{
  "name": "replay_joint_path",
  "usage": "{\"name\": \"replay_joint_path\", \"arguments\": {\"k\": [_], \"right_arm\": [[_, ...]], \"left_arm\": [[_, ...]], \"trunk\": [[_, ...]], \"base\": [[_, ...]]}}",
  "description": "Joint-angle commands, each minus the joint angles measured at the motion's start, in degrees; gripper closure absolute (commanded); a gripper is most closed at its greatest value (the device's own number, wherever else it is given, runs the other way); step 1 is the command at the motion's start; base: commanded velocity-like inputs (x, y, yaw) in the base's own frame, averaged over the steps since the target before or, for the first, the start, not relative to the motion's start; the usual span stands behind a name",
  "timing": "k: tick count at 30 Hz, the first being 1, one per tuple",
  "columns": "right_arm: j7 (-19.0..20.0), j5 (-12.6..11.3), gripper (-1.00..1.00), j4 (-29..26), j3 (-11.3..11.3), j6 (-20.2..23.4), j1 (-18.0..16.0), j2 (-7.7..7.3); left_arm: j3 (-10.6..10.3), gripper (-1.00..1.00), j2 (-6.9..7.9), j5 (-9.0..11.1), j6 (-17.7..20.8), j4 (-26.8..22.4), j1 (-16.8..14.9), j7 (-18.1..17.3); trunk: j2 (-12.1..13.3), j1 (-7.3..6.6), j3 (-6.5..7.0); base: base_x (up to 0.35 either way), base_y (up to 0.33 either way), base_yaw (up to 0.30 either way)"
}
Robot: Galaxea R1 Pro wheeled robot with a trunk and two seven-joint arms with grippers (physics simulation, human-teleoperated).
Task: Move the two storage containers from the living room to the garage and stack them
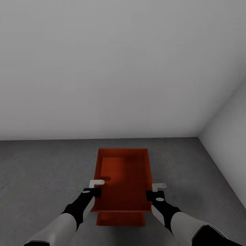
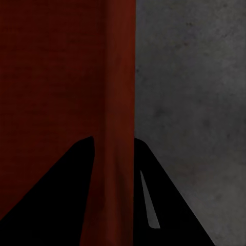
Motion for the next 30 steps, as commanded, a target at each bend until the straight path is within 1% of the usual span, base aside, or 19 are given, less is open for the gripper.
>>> {"name": "replay_joint_path", "arguments": {"k": [1,4,10,30], "right_arm": [[-0.1,0.5,1.0,-0.1,-0.9,-1.2,-0.1,-0.16],[-0.1,0.5,1.0,-0.1,-0.9,-1.2,-0.1,-0.13],[-0.1,0.5,1.0,-0.1,-0.9,-1.2,-0.1,-0.13],[-0.1,0.5,1.0,-0.1,-0.9,-1.2,-0.1,-0.15]], "left_arm": [[-0.4,1.0,0.11,-0.1,0.4,0.5,0.0,0.5],[-0.4,1.0,0.11,-0.1,0.4,0.5,0.0,0.5],[-0.4,1.0,0.11,-0.1,0.4,0.5,0.0,0.5],[-0.4,1.0,0.12,-0.1,0.4,0.5,0.0,0.4]], "trunk": [[0.0,0.01,-0.04],[0.0,0.01,-0.04],[-2.5,1.32,-1.12],[-2.5,1.32,-1.12]], "base": [[0.0,0.0,0.0],[0.0,0.0,0.0],[0.0,0.0,0.0],[-0.011,0.0,0.0]]}}
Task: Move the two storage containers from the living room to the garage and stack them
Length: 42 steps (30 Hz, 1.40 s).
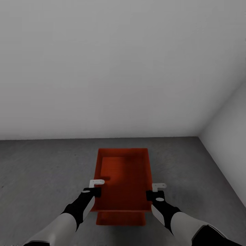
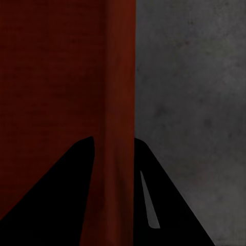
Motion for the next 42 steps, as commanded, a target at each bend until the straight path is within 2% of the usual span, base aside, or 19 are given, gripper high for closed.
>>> {"name": "replay_joint_path", "arguments": {"k": [1,11,18,35,42], "right_arm": [[-0.1,0.5,1.0,-0.1,-0.8,-0.8,-0.1,-0.18],[-0.1,0.5,1.0,-0.1,-0.9,-0.8,-0.1,-0.22],[-0.1,0.5,1.0,-0.2,-0.9,-0.8,-0.1,-0.22],[-0.1,0.5,1.0,-0.2,-1.0,-0.9,-0.1,-0.22],[-0.1,0.5,1.0,-0.2,-1.0,-0.9,-0.1,-0.22]], "left_arm": [[-0.3,1.0,0.09,0.0,0.4,0.8,0.0,0.4],[-0.3,1.0,0.15,0.0,0.4,0.8,0.0,0.4],[-0.3,1.0,0.17,0.0,0.3,0.8,0.0,0.5],[-0.3,1.0,0.18,0.0,0.3,0.8,0.0,0.6],[-0.3,1.0,0.18,0.0,0.3,0.8,0.0,0.6]], "trunk": [[0.0,-0.02,-0.03],[0.0,-0.02,-0.03],[0.0,-0.02,-0.09],[0.0,-0.02,-1.52],[0.0,-0.02,-1.64]], "base": [[-0.209,0.0,0.0],[-0.26,0.0,0.0],[-0.026,0.0,0.0],[-0.001,0.0,0.0],[0.0,0.0,0.0]]}}
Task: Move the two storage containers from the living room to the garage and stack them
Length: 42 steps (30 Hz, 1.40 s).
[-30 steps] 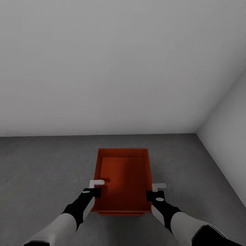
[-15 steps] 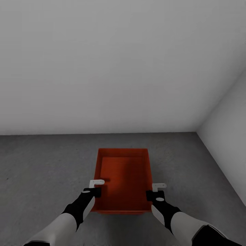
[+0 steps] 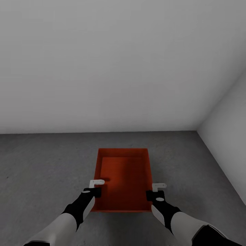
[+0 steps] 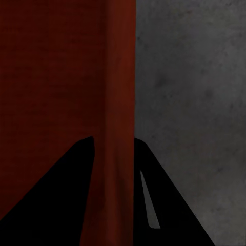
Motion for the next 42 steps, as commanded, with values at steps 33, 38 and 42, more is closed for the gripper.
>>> {"name": "replay_joint_path", "arguments": {"k": [33,38,42], "right_arm": [[-0.1,0.5,1.0,-0.1,-1.1,-1.2,-0.1,-0.13],[-0.1,0.5,1.0,-0.1,-1.1,-1.2,-0.1,-0.13],[-0.1,0.5,1.0,-0.1,-1.1,-1.2,-0.1,-0.13]], "left_arm": [[-0.4,1.0,0.26,-0.1,0.4,0.7,0.0,0.6],[-0.4,1.0,0.26,-0.3,0.4,0.7,0.0,0.5],[-0.4,1.0,0.26,-0.2,0.4,0.6,0.0,0.5]], "trunk": [[0.0,0.0,-0.04],[0.0,0.0,-0.04],[0.0,0.0,-0.04]], "base": [[0.055,0.0,0.0],[0.0,0.0,0.0],[0.0,0.0,0.0]]}}
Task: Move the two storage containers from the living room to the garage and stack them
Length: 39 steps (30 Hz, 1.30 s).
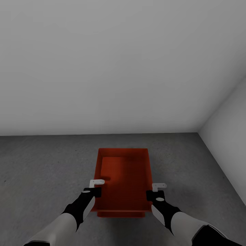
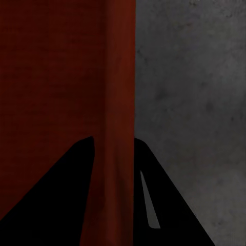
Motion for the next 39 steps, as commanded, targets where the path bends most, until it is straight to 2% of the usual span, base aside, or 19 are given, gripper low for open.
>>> {"name": "replay_joint_path", "arguments": {"k": [1,15,26,35,39], "right_arm": [[-0.2,0.5,1.0,-0.1,-1.1,-1.1,-0.1,-0.12],[-0.2,0.5,1.0,-0.1,-1.1,-1.1,-0.1,-0.16],[-0.2,0.5,1.0,-0.1,-1.1,-1.1,-0.1,-0.17],[-0.2,0.5,1.0,-0.1,-1.1,-1.0,-0.1,-0.12],[-0.2,0.5,1.0,-0.1,-1.1,-1.0,-0.1,-0.12]], "left_arm": [[-0.4,1.0,0.27,-0.1,0.4,0.7,0.0,0.5],[-0.4,1.0,0.2,-0.1,0.4,0.8,0.0,0.6],[-0.4,1.0,0.11,0.0,0.4,0.8,0.0,0.6],[-0.4,1.0,0.11,0.0,0.4,0.8,0.0,0.6],[-0.4,1.0,0.11,0.1,0.4,0.8,0.0,0.6]], "trunk": [[0.0,0.0,-0.03],[0.0,0.0,-0.03],[-4.4,2.42,-2.01],[-4.4,2.42,-2.01],[-6.0,3.3,-2.72]], "base": [[0.0,0.0,0.0],[0.0,0.0,0.0],[0.0,0.0,0.0],[0.0,0.0,0.0],[0.0,0.0,0.0]]}}
